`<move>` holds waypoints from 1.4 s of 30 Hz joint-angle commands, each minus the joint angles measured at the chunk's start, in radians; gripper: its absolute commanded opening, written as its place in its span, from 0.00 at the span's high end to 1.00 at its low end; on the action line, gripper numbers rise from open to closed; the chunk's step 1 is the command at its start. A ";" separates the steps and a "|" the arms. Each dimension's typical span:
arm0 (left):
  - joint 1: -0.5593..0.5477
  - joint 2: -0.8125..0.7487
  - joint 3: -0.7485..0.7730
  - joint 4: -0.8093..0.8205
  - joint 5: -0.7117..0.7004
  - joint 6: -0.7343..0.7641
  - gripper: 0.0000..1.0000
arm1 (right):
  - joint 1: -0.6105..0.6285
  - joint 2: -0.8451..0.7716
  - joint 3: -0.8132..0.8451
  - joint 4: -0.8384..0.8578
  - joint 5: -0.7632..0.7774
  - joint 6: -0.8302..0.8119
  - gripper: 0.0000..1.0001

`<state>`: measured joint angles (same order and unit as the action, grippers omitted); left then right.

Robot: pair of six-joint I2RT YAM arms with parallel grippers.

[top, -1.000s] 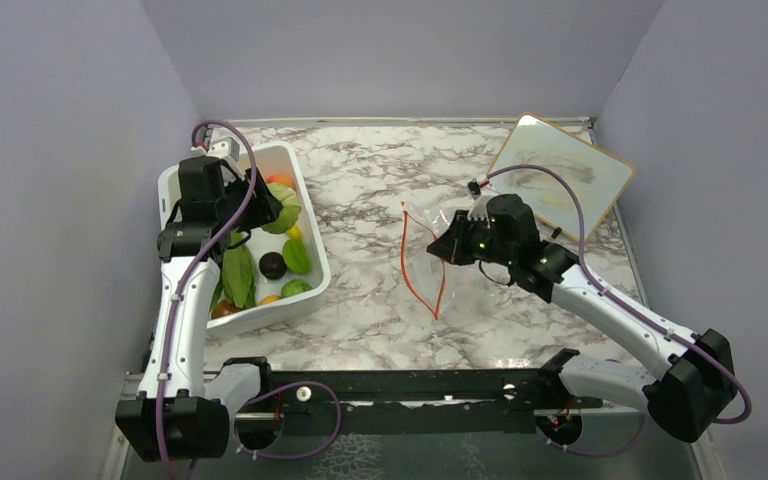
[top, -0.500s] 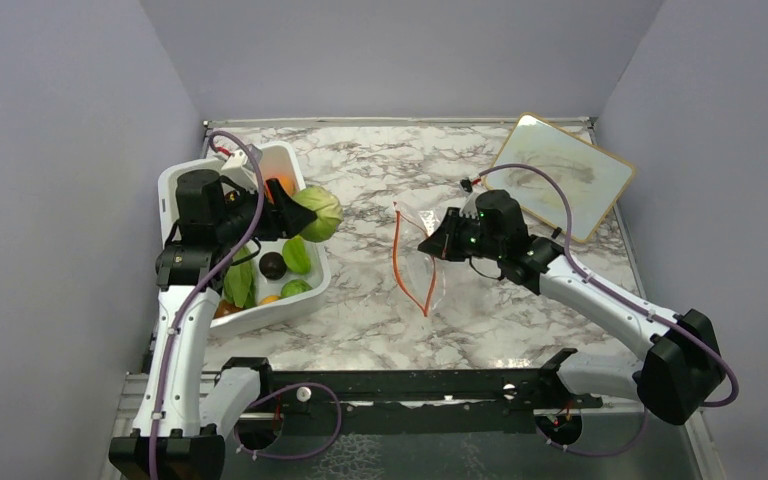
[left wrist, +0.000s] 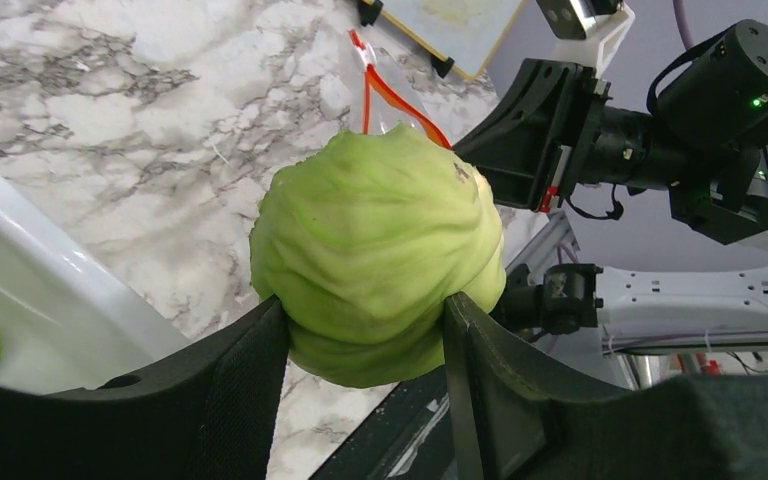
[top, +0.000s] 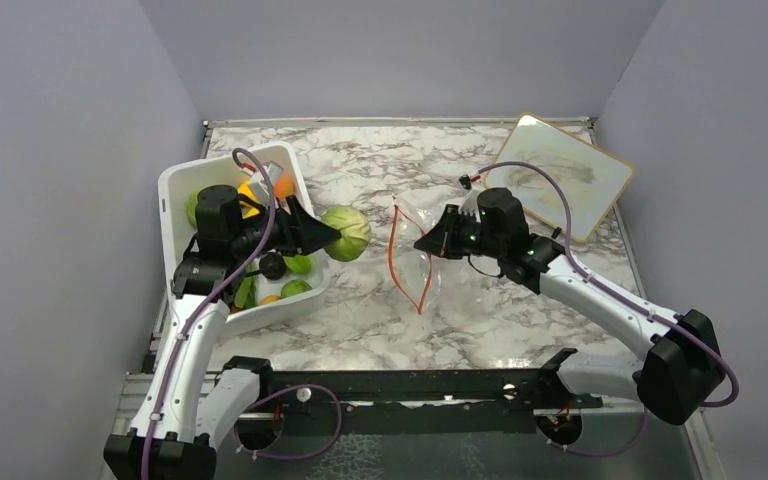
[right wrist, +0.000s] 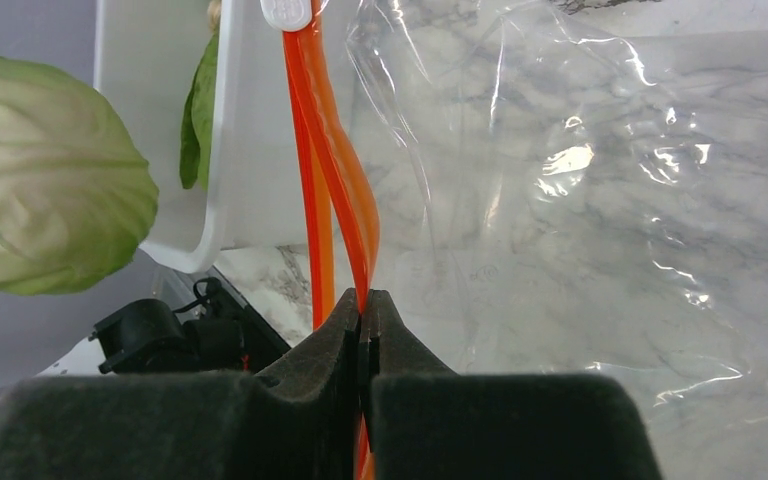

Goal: Place the food in the zip-top bag and seal the zipper
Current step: Place the fake vegetable in the zipper food storage bag.

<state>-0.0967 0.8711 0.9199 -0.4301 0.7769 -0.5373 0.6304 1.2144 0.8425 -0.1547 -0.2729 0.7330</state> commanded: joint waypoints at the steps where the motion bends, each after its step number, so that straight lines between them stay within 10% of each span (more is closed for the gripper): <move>1: -0.047 -0.025 -0.063 0.137 0.050 -0.108 0.71 | 0.005 -0.011 0.004 0.057 -0.049 0.023 0.99; 19: -0.357 0.045 -0.200 0.443 -0.096 -0.272 0.73 | 0.005 0.007 0.016 0.089 -0.174 0.013 0.99; 42: -0.406 0.186 -0.238 0.489 -0.184 -0.190 0.78 | 0.005 -0.031 0.042 0.055 -0.204 -0.039 0.99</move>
<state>-0.4938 1.0225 0.6914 0.0563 0.6800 -0.7757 0.6197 1.2156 0.8417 -0.1249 -0.4152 0.7013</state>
